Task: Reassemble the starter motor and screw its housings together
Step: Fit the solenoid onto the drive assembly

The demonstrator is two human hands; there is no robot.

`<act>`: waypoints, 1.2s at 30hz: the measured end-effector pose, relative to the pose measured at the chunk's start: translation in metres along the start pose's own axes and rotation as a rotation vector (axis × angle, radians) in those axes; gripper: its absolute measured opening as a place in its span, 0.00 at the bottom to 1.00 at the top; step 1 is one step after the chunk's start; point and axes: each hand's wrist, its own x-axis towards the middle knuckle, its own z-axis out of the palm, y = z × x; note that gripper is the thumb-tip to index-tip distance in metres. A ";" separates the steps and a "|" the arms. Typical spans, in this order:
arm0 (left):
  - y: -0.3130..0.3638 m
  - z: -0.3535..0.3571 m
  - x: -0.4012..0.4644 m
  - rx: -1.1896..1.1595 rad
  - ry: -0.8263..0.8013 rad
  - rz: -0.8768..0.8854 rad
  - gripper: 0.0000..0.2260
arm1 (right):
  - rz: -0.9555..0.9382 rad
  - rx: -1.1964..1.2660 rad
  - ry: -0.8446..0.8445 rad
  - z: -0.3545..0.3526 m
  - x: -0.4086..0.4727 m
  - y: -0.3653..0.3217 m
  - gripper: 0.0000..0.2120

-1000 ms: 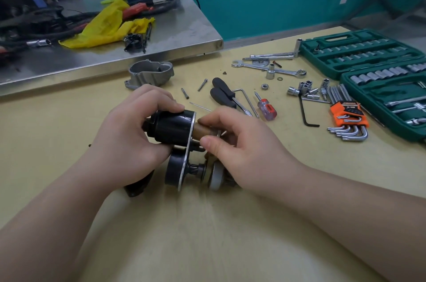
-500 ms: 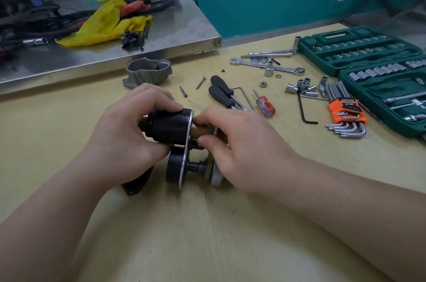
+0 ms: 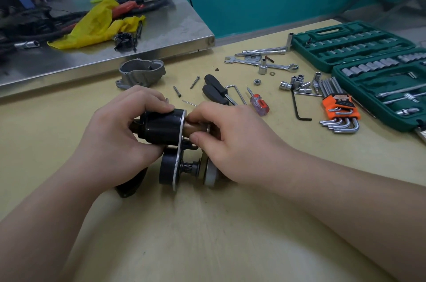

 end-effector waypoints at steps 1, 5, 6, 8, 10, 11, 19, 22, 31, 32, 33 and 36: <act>-0.001 0.000 0.000 -0.008 -0.001 -0.001 0.31 | 0.000 0.009 0.011 0.001 0.000 0.000 0.08; -0.006 -0.001 0.001 -0.028 -0.011 -0.006 0.33 | 0.006 0.024 0.018 0.002 0.000 -0.001 0.09; -0.006 -0.001 0.001 -0.025 -0.013 -0.005 0.33 | 0.008 0.021 0.007 0.001 0.000 -0.001 0.09; -0.004 -0.002 0.001 -0.024 -0.021 0.001 0.30 | -0.001 -0.011 -0.026 0.001 0.000 -0.002 0.10; -0.001 -0.003 0.002 -0.022 -0.038 0.006 0.26 | -0.023 -0.056 -0.037 0.003 0.001 -0.003 0.12; 0.000 -0.003 0.001 -0.018 -0.041 0.004 0.25 | -0.030 -0.054 -0.035 0.004 0.001 -0.002 0.14; 0.005 -0.002 0.000 0.060 -0.027 -0.046 0.28 | 0.117 0.332 -0.143 0.008 0.002 0.019 0.37; 0.009 -0.002 -0.001 0.072 0.015 -0.061 0.28 | 0.164 0.426 -0.197 0.010 0.000 0.027 0.39; 0.011 -0.001 -0.001 0.133 0.103 -0.101 0.24 | 0.205 0.473 -0.049 0.016 0.005 0.037 0.12; 0.013 0.000 -0.001 0.139 0.089 -0.099 0.23 | 0.200 0.496 -0.051 0.017 0.005 0.037 0.12; 0.015 0.000 0.000 0.147 0.066 -0.094 0.23 | 0.189 0.522 -0.052 0.018 0.005 0.036 0.12; 0.019 0.000 0.000 0.193 0.001 -0.094 0.22 | 0.132 0.527 -0.053 0.020 0.005 0.034 0.12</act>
